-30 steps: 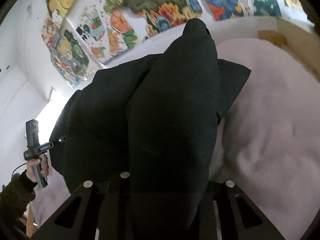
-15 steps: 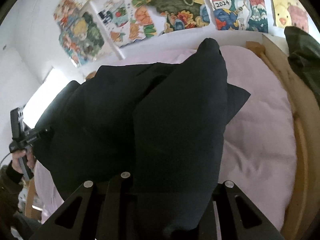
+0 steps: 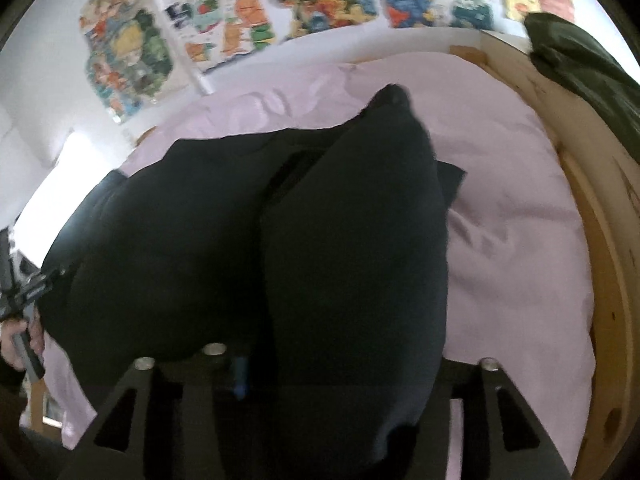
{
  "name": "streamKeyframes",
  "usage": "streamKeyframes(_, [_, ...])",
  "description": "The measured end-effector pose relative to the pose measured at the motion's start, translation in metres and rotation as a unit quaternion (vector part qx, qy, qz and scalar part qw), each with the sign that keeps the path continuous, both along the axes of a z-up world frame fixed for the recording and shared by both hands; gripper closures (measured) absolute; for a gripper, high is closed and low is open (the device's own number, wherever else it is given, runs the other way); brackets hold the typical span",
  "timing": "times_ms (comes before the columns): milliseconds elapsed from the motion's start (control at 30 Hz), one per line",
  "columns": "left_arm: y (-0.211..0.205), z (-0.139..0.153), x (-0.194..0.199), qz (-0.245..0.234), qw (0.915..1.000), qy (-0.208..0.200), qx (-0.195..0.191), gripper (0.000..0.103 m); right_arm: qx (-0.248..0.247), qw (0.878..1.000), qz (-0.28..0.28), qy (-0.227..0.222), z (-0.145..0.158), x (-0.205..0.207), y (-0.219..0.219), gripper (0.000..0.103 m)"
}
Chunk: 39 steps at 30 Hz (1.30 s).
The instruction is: Fold large clothes
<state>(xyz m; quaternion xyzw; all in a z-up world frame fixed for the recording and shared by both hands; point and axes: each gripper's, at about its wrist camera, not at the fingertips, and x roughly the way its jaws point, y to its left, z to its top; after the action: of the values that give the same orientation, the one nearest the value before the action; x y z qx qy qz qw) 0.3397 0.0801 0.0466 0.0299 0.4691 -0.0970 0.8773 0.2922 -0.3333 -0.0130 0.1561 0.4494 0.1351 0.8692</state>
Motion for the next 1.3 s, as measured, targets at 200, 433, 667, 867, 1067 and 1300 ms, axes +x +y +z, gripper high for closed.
streamKeyframes(200, [0.013, -0.003, -0.007, 0.035, 0.9993, 0.006, 0.011, 0.042, -0.011, 0.999, -0.052, -0.01, -0.006, -0.021, -0.009, 0.009])
streamKeyframes(433, [0.017, 0.017, -0.05, 0.089, 0.9924, -0.067, 0.053, 0.026, -0.052, 0.991, -0.104, -0.073, 0.013, -0.059, -0.001, 0.0])
streamKeyframes(667, [0.014, 0.046, -0.118, 0.112, 0.9796, -0.167, 0.01, 0.003, -0.055, 0.979, -0.131, -0.144, 0.027, -0.098, 0.01, 0.0])
streamKeyframes(867, [-0.008, 0.059, -0.159, 0.107, 0.9712, -0.213, 0.004, 0.002, -0.047, 0.969, -0.154, -0.188, 0.033, -0.137, 0.019, 0.0])
streamKeyframes(1067, [-0.028, 0.057, -0.196, 0.085, 0.9698, -0.229, 0.003, 0.002, -0.042, 0.961, -0.163, -0.22, 0.044, -0.17, 0.032, 0.0])
streamKeyframes(1300, [-0.033, 0.056, -0.226, 0.078, 0.9689, -0.234, -0.014, 0.002, -0.053, 0.956, -0.135, -0.257, 0.055, -0.209, 0.062, 0.0])
